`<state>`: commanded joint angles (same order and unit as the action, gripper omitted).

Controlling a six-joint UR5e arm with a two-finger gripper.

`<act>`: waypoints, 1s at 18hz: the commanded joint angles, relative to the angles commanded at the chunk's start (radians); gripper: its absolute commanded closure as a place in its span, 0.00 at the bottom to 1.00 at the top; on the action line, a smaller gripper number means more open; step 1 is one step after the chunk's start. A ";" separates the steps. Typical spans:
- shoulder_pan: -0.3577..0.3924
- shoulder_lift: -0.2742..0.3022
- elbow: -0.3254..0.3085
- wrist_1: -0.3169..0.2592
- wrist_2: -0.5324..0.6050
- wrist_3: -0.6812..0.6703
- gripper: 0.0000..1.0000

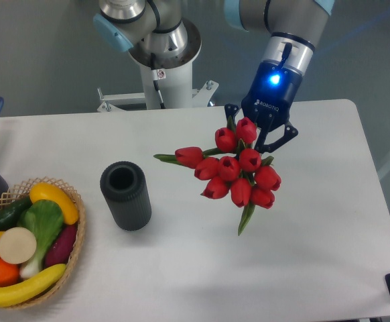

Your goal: Insert the flowers into the vase

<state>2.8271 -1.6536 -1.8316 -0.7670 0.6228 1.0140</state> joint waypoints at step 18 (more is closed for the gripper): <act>-0.018 0.000 0.011 0.002 -0.014 -0.005 0.76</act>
<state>2.8087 -1.6536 -1.8208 -0.7655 0.6091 1.0094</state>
